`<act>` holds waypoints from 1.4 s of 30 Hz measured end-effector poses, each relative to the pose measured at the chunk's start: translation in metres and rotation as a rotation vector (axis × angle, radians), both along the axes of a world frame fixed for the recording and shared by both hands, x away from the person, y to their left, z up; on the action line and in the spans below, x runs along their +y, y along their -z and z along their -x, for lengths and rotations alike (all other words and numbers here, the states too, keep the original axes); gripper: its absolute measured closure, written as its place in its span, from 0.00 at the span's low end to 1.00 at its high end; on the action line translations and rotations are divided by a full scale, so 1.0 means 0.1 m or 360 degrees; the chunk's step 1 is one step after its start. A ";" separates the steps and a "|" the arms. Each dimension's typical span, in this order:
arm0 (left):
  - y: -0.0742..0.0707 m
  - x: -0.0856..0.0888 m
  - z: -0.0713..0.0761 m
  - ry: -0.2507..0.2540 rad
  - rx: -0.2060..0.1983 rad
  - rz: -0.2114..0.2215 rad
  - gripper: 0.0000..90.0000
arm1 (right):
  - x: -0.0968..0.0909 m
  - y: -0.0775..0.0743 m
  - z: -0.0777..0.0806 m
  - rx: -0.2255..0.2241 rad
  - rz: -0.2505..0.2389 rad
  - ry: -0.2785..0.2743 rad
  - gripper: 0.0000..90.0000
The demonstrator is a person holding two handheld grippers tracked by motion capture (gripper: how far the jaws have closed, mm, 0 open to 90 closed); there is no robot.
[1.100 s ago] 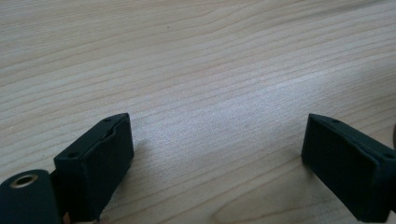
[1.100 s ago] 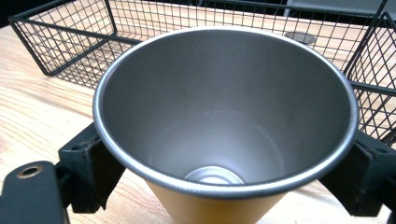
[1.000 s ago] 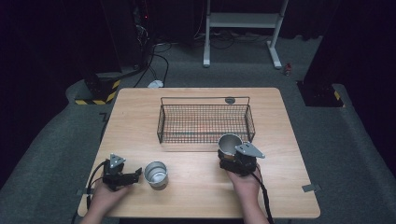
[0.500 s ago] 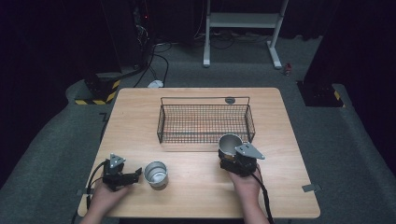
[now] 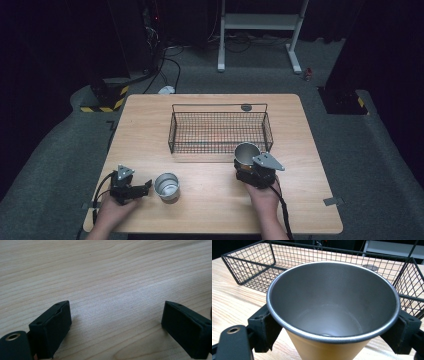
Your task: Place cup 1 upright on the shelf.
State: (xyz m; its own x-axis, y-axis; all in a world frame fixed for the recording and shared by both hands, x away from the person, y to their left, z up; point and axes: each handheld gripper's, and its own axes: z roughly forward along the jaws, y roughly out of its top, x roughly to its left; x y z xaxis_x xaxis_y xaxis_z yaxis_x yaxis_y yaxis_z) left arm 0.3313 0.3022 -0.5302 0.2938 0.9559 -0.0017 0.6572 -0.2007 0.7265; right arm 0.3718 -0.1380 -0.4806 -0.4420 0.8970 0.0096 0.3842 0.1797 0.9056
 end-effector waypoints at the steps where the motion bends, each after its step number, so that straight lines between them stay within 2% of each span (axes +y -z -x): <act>1: 0.00 0.00 0.00 0.0000 0.0000 0.0000 0.11 | 0.00 -0.01 0.00 -0.0004 -0.0004 0.0002 0.16; 8: 0.00 0.00 0.00 0.0000 0.0000 0.0000 0.11 | 0.01 -0.08 0.01 -0.0039 -0.0008 -0.0009 0.16; 16: 0.00 0.00 0.00 0.0000 0.0000 -0.0001 0.11 | 0.02 -0.12 -0.03 -0.0017 -0.0005 -0.0010 0.16; 31: 0.00 0.00 0.00 -0.0001 0.0000 0.0002 0.11 | 0.01 -0.33 -0.11 0.0003 -0.0030 0.0008 0.16; 42: 0.00 0.00 0.00 -0.0001 0.0001 0.0002 0.11 | -0.01 -0.52 -0.14 -0.0049 -0.0043 0.0029 0.16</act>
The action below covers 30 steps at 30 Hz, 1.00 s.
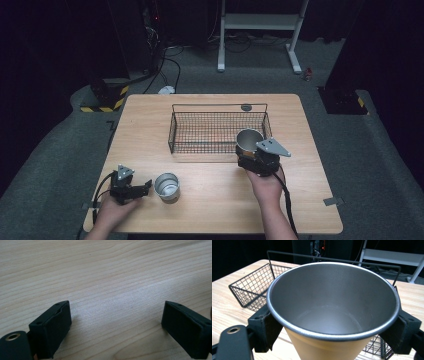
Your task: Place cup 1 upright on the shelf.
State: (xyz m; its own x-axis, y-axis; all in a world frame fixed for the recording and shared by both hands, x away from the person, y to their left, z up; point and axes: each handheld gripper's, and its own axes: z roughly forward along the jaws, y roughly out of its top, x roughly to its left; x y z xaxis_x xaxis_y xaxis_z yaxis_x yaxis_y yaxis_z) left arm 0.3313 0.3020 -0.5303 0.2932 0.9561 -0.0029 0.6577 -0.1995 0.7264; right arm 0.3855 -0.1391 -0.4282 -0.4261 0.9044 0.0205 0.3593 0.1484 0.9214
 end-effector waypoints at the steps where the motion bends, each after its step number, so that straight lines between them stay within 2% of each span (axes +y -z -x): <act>1: 0.00 0.00 0.00 0.0000 0.0000 0.0000 0.11 | 0.00 -0.02 0.00 0.0003 -0.0003 0.0007 0.16; 14: 0.00 0.00 0.00 0.0001 -0.0001 -0.0003 0.11 | -0.02 -0.21 -0.11 -0.0043 -0.0040 0.0014 0.16; 20: 0.00 0.00 0.00 0.0002 -0.0001 -0.0002 0.11 | -0.01 -0.28 -0.20 -0.0065 -0.0010 0.0035 0.16; 30: 0.00 0.00 0.00 0.0002 -0.0001 -0.0003 0.11 | 0.07 -0.39 -0.39 -0.0061 0.0028 0.0042 0.16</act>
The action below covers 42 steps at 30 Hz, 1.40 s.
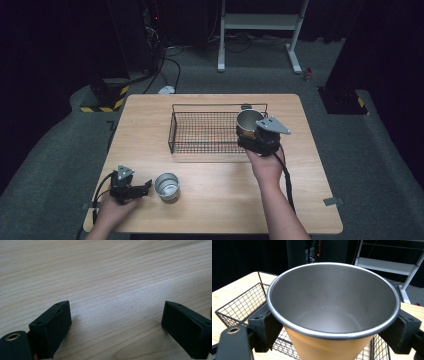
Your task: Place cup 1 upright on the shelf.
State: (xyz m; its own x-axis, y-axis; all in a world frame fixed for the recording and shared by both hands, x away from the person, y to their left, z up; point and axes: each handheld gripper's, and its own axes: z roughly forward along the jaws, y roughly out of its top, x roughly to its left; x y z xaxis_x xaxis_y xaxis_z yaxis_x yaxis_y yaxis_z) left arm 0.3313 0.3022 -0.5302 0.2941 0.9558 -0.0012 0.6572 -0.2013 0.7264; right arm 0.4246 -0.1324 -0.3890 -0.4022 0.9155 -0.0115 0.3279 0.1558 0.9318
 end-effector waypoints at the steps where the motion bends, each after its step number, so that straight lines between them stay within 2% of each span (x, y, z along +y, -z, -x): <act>1: 0.00 0.00 0.00 0.0000 0.0000 0.0000 0.11 | 0.01 0.00 -0.02 -0.0006 -0.0001 0.0003 0.16; 3: 0.00 0.00 0.00 -0.0001 0.0000 0.0002 0.11 | 0.02 0.01 -0.06 0.0007 -0.0009 0.0007 0.16; 7: 0.00 0.00 0.00 0.0000 0.0000 0.0000 0.11 | 0.06 0.01 -0.15 0.0017 0.0026 0.0030 0.16; 15: 0.00 0.00 0.00 0.0001 0.0000 0.0000 0.11 | 0.11 0.05 -0.35 0.0057 0.0023 0.0055 0.16; 25: 0.00 0.00 0.00 0.0000 0.0000 0.0000 0.11 | 0.16 0.08 -0.51 0.0080 -0.0007 0.0089 0.16; 34: 0.00 0.00 0.00 -0.0002 0.0000 0.0003 0.11 | 0.18 0.15 -0.69 0.0130 0.0043 0.0124 0.16; 42: 0.00 0.00 0.00 0.0000 0.0001 0.0000 0.11 | 0.18 0.18 -0.79 0.0156 -0.0002 0.0154 0.16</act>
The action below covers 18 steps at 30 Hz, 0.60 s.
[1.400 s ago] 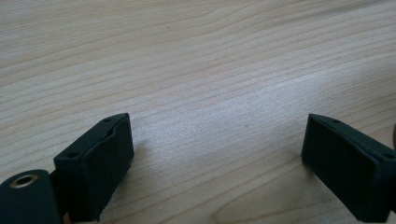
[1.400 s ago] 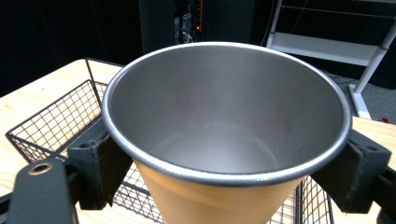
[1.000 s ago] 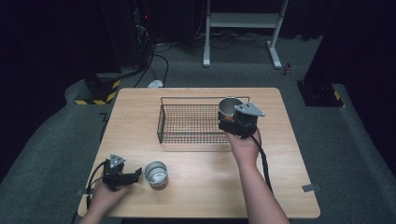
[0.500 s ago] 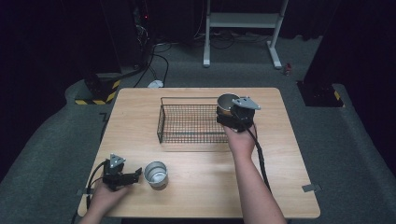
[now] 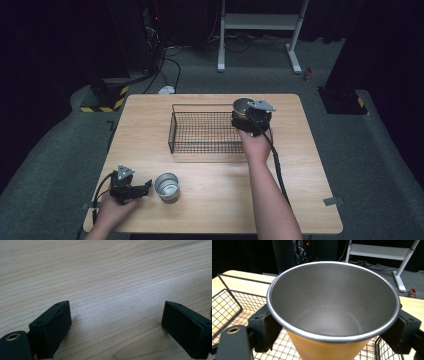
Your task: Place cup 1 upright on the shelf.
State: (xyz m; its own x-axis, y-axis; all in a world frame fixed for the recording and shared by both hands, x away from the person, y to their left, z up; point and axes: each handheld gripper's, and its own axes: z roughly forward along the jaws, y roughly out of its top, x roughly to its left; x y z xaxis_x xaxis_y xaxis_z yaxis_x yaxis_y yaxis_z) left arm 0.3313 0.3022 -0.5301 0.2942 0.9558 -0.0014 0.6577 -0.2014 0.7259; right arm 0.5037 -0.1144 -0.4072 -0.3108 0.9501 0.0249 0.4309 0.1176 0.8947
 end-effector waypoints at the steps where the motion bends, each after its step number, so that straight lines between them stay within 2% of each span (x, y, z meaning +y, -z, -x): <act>1: 0.00 0.00 0.00 0.0000 0.0000 0.0000 0.11 | 0.00 0.01 -0.01 0.0005 -0.0003 0.0004 0.16; 8: 0.00 0.00 0.00 0.0000 -0.0001 0.0000 0.11 | -0.01 0.06 -0.06 0.0035 0.0002 0.0009 0.16; 18: 0.00 0.00 0.00 0.0000 -0.0001 0.0001 0.11 | 0.09 0.21 -0.12 0.0122 0.0063 -0.0008 0.16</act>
